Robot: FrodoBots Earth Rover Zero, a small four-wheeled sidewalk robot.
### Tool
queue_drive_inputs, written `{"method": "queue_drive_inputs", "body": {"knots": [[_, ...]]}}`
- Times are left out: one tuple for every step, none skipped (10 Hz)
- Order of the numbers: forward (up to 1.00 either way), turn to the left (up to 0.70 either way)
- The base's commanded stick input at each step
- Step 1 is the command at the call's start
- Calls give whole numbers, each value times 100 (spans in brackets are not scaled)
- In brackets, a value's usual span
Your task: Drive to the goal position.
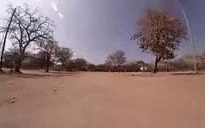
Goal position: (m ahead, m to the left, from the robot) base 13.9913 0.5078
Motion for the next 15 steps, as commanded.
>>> {"method": "queue_drive_inputs", "body": {"knots": [[100,3],[100,3],[100,3],[100,3],[100,3],[100,3],[100,3],[100,3],[100,3],[100,3],[100,3],[100,3],[100,3],[100,3],[100,3]]}}
